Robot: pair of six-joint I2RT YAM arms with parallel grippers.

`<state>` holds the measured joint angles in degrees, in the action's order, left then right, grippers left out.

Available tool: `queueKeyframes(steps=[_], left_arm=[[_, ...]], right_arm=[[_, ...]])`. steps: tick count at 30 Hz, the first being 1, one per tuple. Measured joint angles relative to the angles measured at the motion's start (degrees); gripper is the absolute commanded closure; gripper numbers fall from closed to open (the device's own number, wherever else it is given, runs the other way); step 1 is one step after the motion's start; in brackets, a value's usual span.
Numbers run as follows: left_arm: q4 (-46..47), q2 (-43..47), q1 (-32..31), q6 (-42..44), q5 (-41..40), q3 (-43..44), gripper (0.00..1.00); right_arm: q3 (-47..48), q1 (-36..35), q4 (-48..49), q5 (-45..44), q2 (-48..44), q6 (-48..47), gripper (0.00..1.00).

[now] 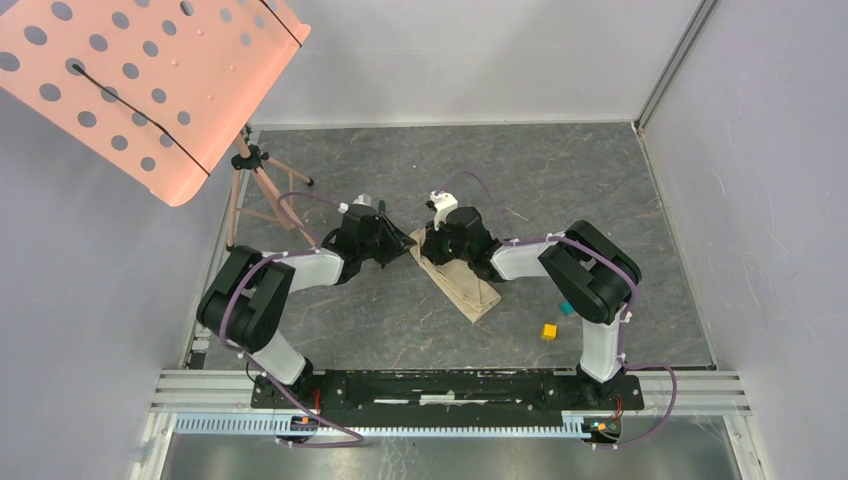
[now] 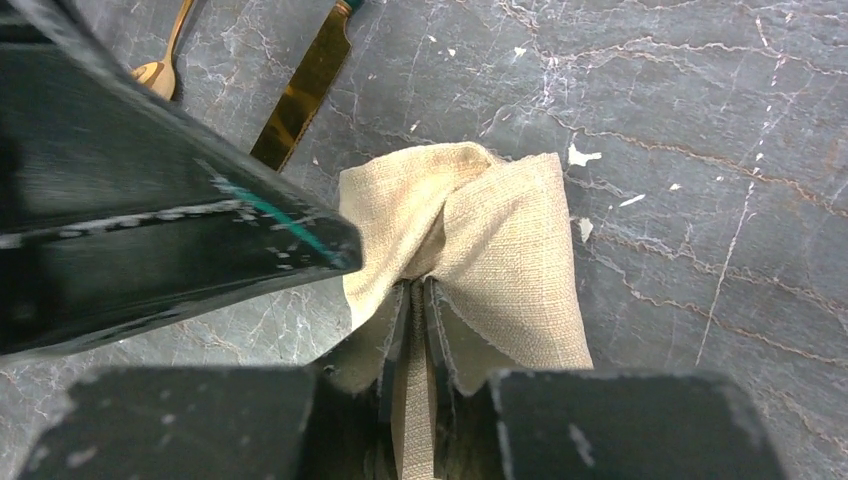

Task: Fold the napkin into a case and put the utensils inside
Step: Grasp the top corner of the smaller rectangle folded napkin from the folded napkin, then pick up the smaller rectangle-folded napkin from the center of the board.

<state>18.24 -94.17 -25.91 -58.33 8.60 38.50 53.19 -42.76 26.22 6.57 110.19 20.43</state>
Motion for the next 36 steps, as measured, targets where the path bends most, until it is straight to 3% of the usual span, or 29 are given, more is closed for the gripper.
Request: queueKeyframes(steps=[8,17,22,36], left_arm=[[-4.74,7.78,-0.33,2.93,-0.26,0.74,0.73],[-3.13,-2.89,-0.33,3.17,4.98,5.38,0.82],[-1.77,-9.49,-0.11,3.17,6.49,7.98,0.93],[-0.90,-11.02,1.01,3.17,8.50,8.74,0.98]], right_arm=[[-0.09,0.00,0.13,0.17,0.00,-0.33,0.84],[-0.90,0.07,1.49,0.63,0.00,-0.35,0.94],[-1.88,0.11,2.40,1.07,-0.44,-0.85,0.80],[-4.33,-3.06,-12.41,1.75,-9.03,-13.99,0.54]])
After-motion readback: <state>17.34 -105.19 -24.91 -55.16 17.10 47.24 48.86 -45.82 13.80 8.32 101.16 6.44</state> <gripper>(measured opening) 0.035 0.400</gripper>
